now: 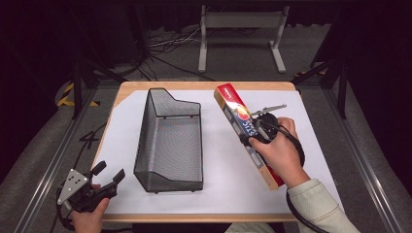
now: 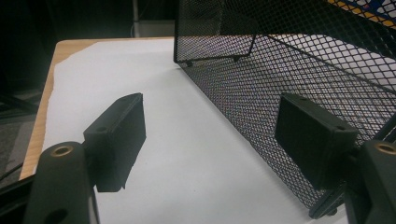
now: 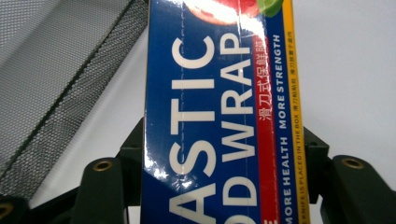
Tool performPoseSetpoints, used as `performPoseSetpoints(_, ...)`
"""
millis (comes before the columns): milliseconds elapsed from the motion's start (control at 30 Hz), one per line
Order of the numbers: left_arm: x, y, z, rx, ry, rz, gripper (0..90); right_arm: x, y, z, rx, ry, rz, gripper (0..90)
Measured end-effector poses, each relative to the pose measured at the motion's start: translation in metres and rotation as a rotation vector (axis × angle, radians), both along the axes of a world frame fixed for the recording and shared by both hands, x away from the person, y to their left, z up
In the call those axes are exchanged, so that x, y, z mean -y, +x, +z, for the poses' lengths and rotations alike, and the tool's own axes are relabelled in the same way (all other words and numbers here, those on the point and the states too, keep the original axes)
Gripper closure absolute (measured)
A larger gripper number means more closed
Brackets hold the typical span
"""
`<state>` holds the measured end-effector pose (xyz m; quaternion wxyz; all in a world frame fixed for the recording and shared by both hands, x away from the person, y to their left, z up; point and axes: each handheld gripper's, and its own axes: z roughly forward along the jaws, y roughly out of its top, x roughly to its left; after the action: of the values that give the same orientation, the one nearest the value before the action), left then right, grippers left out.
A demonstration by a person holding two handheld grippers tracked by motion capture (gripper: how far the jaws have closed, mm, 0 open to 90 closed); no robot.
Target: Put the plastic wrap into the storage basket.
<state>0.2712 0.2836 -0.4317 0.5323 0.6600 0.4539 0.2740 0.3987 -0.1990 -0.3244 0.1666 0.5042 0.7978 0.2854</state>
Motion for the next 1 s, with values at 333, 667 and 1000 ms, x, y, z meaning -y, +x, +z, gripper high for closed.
performPoseSetpoints(333, 0.0, 0.001, -0.001, -0.002, 0.005, 0.001, 25.2, -0.02, -0.003, 0.011, -0.011, 0.04, 0.013, 40.3)
performPoseSetpoints(667, 0.001, 0.001, -0.001, -0.001, 0.005, -0.005, 25.2, -0.046, -0.003, 0.018, 0.003, 0.051, 0.051, 40.2)
performPoseSetpoints(1000, 0.0, 0.001, -0.001, -0.002, 0.005, -0.008, 25.2, -0.079, -0.001, 0.024, 0.012, 0.052, 0.085, 40.2)
